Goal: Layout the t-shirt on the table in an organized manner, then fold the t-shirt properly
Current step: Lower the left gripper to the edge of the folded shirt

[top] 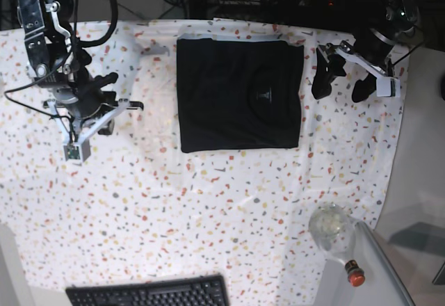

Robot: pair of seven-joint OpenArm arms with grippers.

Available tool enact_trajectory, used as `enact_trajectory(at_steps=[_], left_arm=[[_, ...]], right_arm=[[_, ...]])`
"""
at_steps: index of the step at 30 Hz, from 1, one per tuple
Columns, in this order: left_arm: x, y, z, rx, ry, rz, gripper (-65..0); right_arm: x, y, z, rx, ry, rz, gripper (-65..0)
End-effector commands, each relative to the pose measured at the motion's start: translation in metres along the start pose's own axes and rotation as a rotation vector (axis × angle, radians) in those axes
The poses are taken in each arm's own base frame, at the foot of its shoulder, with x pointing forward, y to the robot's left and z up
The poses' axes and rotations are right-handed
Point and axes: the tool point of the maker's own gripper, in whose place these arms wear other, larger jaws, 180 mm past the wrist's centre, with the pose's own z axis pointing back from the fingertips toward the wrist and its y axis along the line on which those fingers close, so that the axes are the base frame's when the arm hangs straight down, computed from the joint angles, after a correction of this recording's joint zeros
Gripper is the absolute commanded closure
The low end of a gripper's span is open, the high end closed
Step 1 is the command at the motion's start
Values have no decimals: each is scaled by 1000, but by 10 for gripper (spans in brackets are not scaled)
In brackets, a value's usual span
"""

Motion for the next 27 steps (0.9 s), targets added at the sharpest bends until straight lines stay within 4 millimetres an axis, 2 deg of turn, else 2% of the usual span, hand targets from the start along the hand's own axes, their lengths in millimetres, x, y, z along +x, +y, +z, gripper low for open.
enact_trajectory(at_steps=[1,6,9,13,18,27], left_arm=[[11,8,3,8,-36,12,-650],[-6,4,-6,-22,3,56,-650],[-20,10,-10,-9,26,100,-650],[-25,12,-14,-8,35,120,-650],[-25,11,-16,-9,32,126,-650],[-39,-32,-43,-128,85,123,-650]], right_arm=[[12,-4,3,-6,-45,1,0],[9,-21,4,-45,-39,-24,0],[-3,-26,-3,-59,0,-29,0],[-18,-32,-10,-73,45,-31,0],[-22,-19,-12,15,55,54,0],[-23,-12,-12,51,57,81,0]])
